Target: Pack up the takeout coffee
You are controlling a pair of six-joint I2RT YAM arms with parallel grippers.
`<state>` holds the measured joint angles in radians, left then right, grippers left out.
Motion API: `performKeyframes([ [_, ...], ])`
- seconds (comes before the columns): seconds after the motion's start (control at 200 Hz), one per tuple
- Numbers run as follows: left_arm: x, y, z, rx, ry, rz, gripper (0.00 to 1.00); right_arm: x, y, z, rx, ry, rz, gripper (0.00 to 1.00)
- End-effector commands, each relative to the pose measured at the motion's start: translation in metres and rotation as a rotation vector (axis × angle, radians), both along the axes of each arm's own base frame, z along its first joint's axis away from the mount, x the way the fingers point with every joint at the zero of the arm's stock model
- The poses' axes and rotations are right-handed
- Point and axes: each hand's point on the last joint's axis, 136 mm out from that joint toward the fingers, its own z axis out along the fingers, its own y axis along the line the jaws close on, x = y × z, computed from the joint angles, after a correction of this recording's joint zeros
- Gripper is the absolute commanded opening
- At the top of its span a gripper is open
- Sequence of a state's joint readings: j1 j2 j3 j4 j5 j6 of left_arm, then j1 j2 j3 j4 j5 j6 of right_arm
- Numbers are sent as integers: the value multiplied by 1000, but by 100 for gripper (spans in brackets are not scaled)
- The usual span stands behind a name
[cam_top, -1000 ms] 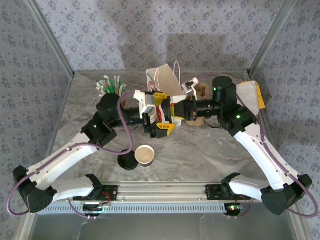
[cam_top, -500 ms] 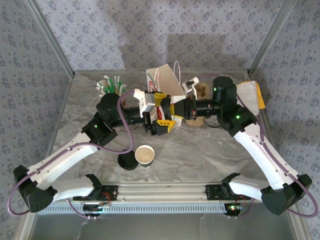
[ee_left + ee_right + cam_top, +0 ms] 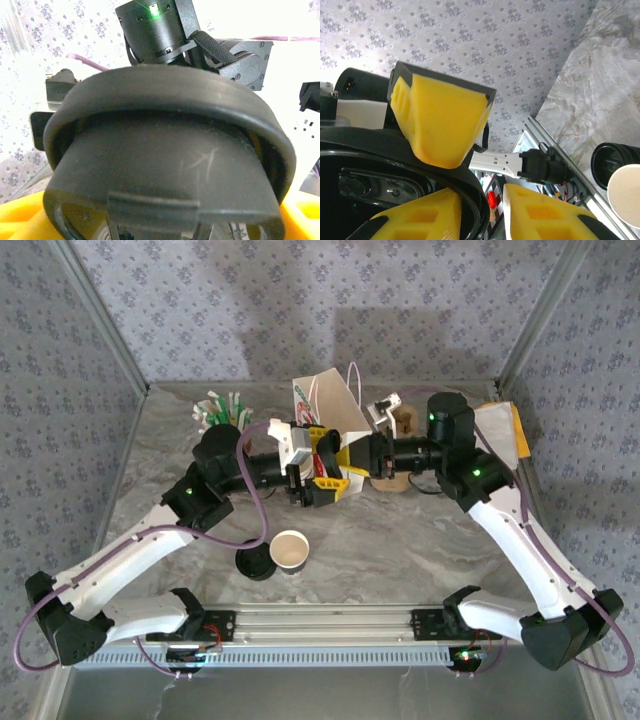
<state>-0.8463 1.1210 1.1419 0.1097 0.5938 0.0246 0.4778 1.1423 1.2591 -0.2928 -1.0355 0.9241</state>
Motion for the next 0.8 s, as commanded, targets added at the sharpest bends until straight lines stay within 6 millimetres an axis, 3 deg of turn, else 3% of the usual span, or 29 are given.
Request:
performKeyframes([
  [0.0, -8, 10, 14, 18, -68, 15, 74, 3, -11, 2, -14, -11, -39, 33],
  [0.185, -7, 33, -21, 220, -43, 104, 76, 11, -31, -6, -96, -23, -154, 36],
  [0.42, -10, 79, -69, 446, 31, 248, 76, -8, -43, -100, -538, 30, -143, 37],
  [0.535, -13, 101, -82, 498, 77, 321, 75, -21, -34, -139, -741, 18, -73, 39],
  [0.65, -16, 120, -87, 526, 102, 380, 75, -32, -13, -173, -883, 11, 13, 41],
  [0.795, -22, 136, -90, 550, 95, 414, 75, -36, 11, -204, -1004, 2, 73, 44],
])
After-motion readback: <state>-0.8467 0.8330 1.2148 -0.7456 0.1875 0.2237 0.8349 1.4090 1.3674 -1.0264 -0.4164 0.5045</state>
